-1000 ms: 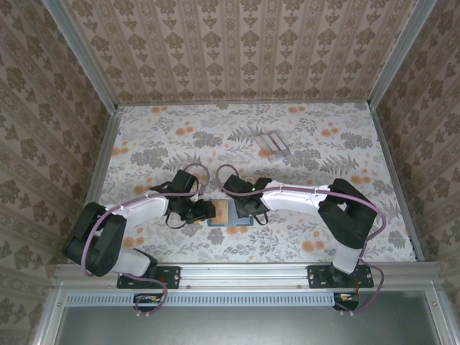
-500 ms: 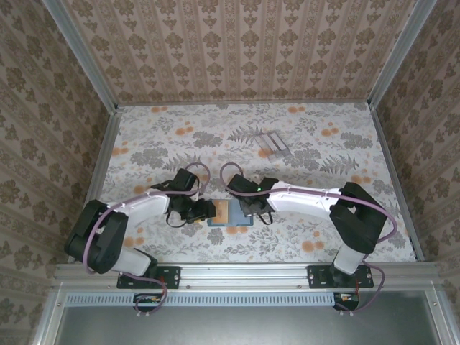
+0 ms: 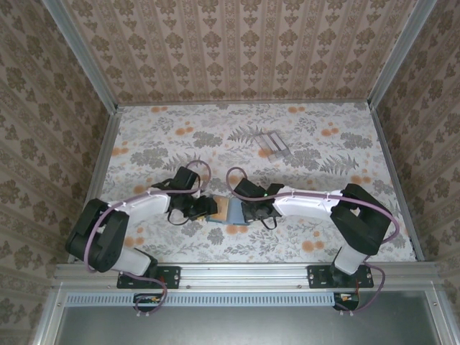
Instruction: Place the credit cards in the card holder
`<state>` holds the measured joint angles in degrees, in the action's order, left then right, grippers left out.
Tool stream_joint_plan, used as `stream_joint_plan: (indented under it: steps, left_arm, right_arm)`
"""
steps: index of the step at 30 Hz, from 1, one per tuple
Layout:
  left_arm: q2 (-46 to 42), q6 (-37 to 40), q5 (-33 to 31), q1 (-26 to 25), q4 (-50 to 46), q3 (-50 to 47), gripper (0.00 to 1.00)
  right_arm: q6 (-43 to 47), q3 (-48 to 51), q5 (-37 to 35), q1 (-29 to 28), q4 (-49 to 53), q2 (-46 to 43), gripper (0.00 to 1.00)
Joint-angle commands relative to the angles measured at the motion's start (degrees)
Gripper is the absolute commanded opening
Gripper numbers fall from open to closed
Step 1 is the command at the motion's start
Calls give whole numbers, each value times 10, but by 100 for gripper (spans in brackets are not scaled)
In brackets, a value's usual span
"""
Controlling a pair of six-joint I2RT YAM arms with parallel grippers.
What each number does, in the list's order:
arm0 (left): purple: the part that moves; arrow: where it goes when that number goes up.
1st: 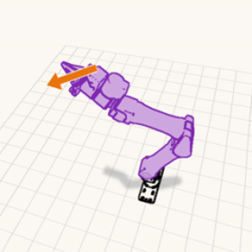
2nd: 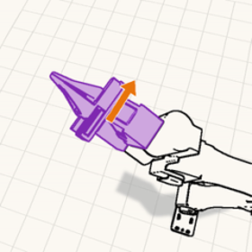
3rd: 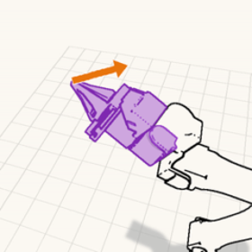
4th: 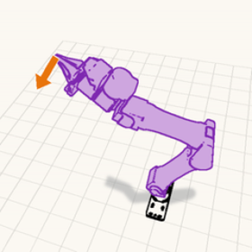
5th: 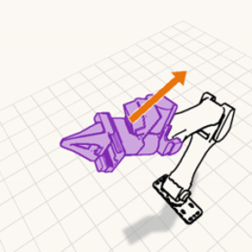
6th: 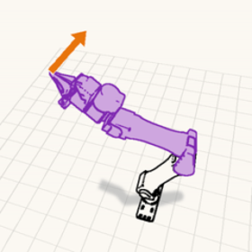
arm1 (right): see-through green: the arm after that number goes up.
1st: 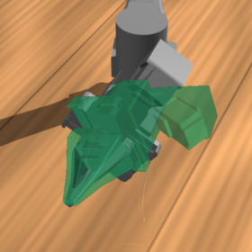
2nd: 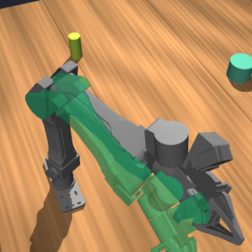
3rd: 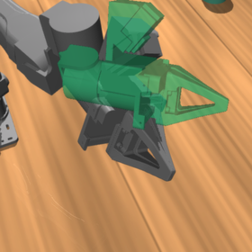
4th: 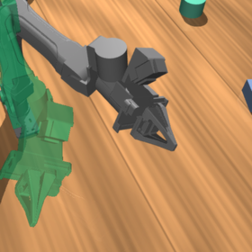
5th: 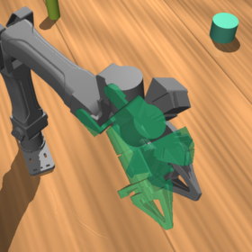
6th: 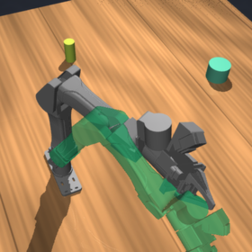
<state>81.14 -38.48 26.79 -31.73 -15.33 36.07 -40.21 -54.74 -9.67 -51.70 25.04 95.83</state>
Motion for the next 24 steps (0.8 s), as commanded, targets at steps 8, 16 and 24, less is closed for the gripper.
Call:
stream_joint_plan:
  steps: [8,16,24]
  left_arm:
    - [-83,-11,-38,-61,68,14,43]
    - [12,-28,-11,-92,143,28,47]
    - [33,-12,-41,-123,109,66,49]
  right_arm:
    - [-16,24,71,7,-110,-5,1]
    - [-49,84,74,28,-143,-49,14]
    - [-46,129,56,48,-127,-122,36]
